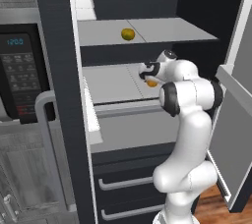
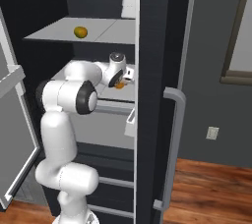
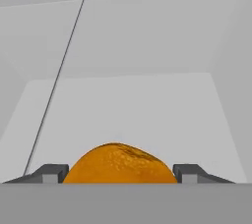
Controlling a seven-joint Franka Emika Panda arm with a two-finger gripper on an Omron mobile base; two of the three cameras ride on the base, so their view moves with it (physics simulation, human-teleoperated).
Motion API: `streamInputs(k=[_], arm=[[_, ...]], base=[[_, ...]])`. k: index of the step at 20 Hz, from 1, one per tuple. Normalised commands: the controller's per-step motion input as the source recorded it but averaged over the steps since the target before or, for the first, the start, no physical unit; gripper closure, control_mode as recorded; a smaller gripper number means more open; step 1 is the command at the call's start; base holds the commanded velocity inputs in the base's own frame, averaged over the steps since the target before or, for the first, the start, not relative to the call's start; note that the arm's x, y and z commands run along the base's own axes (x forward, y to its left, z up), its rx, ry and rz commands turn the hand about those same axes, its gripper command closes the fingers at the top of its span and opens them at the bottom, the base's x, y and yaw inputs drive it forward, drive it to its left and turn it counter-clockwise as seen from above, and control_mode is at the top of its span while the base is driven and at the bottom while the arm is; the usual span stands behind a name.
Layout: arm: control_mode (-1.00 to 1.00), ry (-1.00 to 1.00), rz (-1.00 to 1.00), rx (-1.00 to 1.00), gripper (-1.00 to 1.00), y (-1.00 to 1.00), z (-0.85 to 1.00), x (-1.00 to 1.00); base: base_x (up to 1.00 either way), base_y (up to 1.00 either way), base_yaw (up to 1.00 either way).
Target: Pick up both oranges from the fridge and place them inside the tupperware on the counter.
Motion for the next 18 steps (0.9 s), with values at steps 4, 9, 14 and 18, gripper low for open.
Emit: streamInputs(k=[4, 9, 14, 18], arm=[[-1.00, 0.01, 0.04, 0.00, 1.00, 0.00, 0.03, -1.00], [-1.00, 0.05, 0.15, 0.00, 1.00, 0.00, 0.57, -1.00], [-1.00, 0.01, 0.18, 0.00, 1.00, 0.00, 0.98, -0.89], [-1.00, 0.08, 0.20, -0.01, 1.00, 0.10, 0.74, -0.86]], base=[[0.00, 0.00, 0.00], [0.00, 0.00, 0.00], [0.00, 0.00, 0.00], [0.00, 0.00, 0.00]])
